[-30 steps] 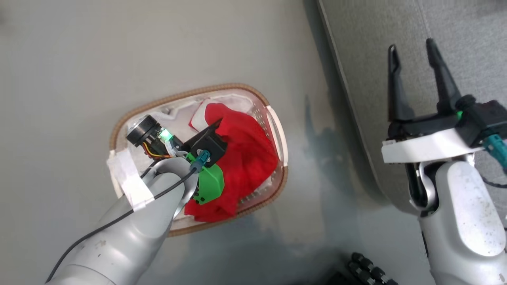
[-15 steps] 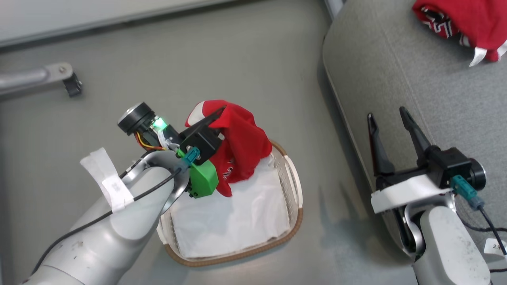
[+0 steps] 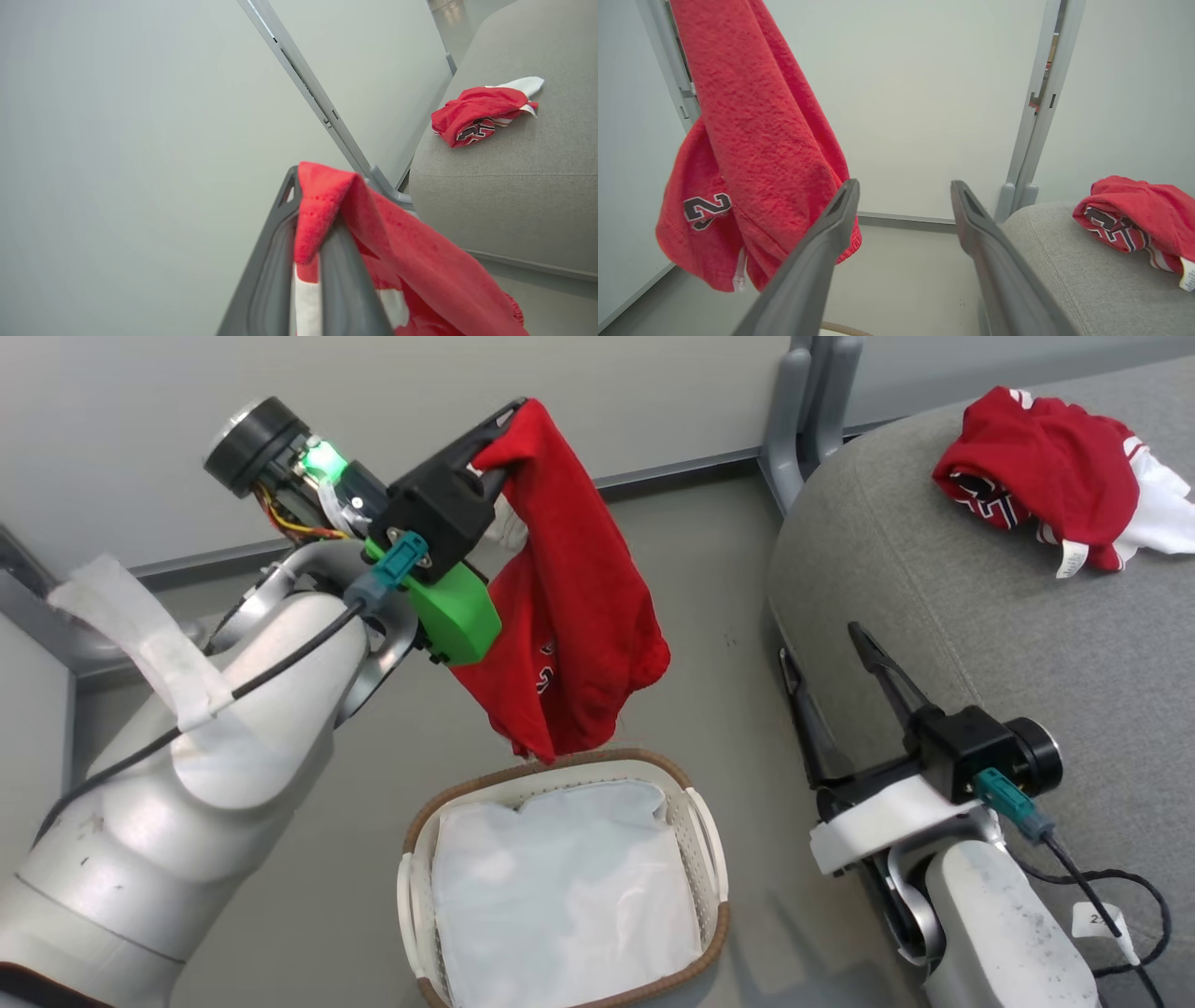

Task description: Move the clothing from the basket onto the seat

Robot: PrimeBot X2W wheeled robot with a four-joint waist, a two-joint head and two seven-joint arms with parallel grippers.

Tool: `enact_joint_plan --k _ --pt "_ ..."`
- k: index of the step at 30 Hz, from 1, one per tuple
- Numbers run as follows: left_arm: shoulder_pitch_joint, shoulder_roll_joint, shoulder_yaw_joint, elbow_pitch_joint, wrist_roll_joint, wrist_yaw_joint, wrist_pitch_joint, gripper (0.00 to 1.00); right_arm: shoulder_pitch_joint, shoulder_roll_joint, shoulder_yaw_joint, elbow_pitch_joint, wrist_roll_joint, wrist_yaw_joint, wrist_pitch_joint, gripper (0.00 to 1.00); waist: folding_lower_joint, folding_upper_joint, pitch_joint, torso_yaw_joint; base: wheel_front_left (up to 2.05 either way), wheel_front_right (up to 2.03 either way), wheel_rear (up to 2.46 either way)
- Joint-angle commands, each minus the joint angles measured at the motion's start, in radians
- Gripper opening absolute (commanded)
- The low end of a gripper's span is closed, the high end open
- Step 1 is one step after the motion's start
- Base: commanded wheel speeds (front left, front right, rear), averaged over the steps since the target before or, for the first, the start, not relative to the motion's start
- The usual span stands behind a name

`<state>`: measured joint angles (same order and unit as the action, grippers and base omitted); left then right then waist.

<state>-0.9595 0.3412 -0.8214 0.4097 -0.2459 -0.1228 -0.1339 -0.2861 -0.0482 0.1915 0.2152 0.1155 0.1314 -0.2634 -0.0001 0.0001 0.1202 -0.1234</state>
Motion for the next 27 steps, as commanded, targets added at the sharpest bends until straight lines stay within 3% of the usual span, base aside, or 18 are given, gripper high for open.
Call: enact_joint_plan --k 1,12,21,27 --pt "-0.022 0.01 0.01 -0.012 -0.009 0.009 0.004 0.0 -0.016 -0.004 0.015 0.007 0.009 -0.001 -0.002 1.0 0.0001 -0.0001 -0.019 0.0 0.0 0.0 0.0" --pt "-0.051 0.011 0.035 -0.062 -0.037 0.031 0.029 0.0 -0.124 -0.004 0.164 0.048 0.035 -0.001 -0.002 1.0 0.0001 -0.0001 -0.04 0.004 0.0 0.0 0.0" --pt "-0.033 0.003 0.012 -0.099 -0.037 0.029 0.016 0.0 -0.252 -0.004 0.187 0.183 0.012 -0.001 -0.002 1.0 0.0001 -0.0001 -0.041 0.028 0.0 0.0 0.0" --pt "-0.017 -0.004 -0.008 -0.138 -0.041 0.028 0.012 0.0 -0.336 -0.061 0.305 0.291 0.131 -0.001 -0.002 1.0 0.0001 -0.0001 -0.044 0.046 0.0 0.0 0.0"
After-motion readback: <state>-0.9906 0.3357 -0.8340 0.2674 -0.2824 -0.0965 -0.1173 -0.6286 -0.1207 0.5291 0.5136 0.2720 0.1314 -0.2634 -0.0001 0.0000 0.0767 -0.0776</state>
